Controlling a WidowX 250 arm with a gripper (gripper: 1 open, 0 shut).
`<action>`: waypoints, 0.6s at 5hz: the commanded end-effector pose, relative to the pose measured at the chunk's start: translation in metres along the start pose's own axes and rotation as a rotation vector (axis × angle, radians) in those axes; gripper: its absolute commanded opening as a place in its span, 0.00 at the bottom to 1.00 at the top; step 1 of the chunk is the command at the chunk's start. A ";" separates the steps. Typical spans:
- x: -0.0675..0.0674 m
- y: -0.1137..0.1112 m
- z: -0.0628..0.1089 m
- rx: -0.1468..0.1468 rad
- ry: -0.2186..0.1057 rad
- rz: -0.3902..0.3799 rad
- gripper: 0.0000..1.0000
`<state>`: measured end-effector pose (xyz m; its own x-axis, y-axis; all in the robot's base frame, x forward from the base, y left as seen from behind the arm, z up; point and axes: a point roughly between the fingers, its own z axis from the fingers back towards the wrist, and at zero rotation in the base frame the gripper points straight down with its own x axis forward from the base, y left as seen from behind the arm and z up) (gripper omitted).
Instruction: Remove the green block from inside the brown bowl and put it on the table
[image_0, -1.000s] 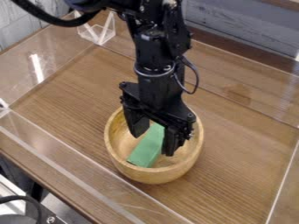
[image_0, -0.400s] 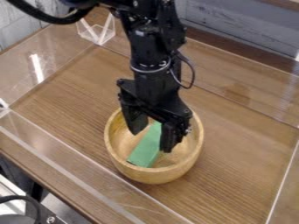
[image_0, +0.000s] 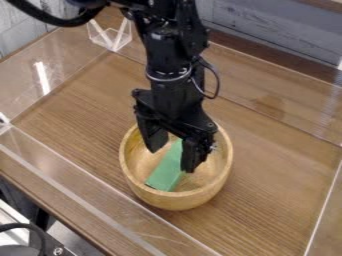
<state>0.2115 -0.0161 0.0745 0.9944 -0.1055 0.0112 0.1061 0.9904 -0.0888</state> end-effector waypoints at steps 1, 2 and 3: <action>0.006 0.002 0.007 -0.002 -0.043 0.001 1.00; 0.006 0.003 0.006 -0.005 -0.044 -0.001 1.00; 0.007 0.003 0.005 -0.009 -0.046 -0.003 1.00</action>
<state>0.2140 -0.0156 0.0738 0.9930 -0.1140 0.0307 0.1166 0.9882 -0.0994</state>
